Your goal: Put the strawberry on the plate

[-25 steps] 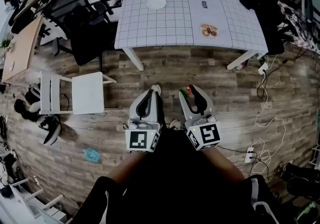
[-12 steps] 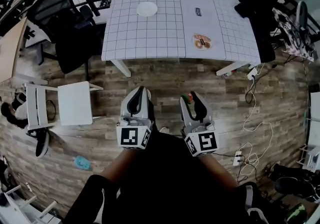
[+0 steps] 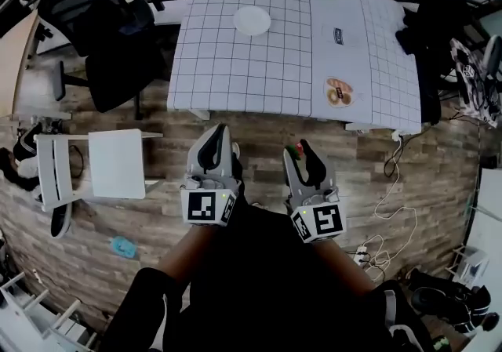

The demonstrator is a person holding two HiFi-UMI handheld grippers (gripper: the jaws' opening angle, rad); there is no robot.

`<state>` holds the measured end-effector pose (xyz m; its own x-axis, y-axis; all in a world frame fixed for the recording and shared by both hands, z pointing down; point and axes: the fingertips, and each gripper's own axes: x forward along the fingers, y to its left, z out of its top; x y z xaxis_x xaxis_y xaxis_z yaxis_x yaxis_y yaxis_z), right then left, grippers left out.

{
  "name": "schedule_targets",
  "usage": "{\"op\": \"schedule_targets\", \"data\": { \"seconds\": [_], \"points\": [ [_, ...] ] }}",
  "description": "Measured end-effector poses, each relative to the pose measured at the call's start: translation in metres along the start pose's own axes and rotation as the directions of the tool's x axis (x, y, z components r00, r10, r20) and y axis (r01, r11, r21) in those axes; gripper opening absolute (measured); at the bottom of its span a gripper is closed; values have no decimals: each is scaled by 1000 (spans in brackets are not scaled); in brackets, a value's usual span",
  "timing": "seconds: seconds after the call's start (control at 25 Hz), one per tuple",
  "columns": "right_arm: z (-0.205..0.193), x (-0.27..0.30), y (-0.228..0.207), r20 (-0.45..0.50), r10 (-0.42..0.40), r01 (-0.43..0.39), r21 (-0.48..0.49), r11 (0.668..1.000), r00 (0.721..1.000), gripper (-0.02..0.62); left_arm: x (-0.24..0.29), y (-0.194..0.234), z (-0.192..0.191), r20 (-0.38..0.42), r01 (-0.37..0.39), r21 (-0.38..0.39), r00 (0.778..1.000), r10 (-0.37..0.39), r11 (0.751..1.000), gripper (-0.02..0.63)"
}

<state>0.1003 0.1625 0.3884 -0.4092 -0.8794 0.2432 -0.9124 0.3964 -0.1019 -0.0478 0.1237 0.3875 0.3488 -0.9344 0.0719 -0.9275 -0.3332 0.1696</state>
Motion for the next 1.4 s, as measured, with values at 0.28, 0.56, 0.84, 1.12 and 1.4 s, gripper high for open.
{"op": "schedule_targets", "data": {
  "seconds": [0.28, 0.56, 0.84, 1.12, 1.4],
  "points": [
    [21, 70, -19, -25, -10, 11, 15, 1000, 1000, 149, 55, 37, 8, -23, -8, -14, 1000, 8, 1000, 8],
    [39, 123, -31, -28, -15, 15, 10, 1000, 1000, 149, 100, 50, 16, -30, 43, -45, 999, -44, 998, 8],
    [56, 169, -34, -24, -39, 39, -6, 999, 999, 149, 140, 57, 20, -32, 131, -72, 991, -133, 989, 8],
    [71, 198, -36, -25, -72, 71, -26, 997, 997, 149, 168, 70, 25, -27, 195, -79, 980, -197, 978, 8],
    [70, 214, -28, -28, -55, 54, -33, 998, 998, 149, 170, 83, 22, -40, 189, -81, 980, -193, 979, 8]
  ]
}}
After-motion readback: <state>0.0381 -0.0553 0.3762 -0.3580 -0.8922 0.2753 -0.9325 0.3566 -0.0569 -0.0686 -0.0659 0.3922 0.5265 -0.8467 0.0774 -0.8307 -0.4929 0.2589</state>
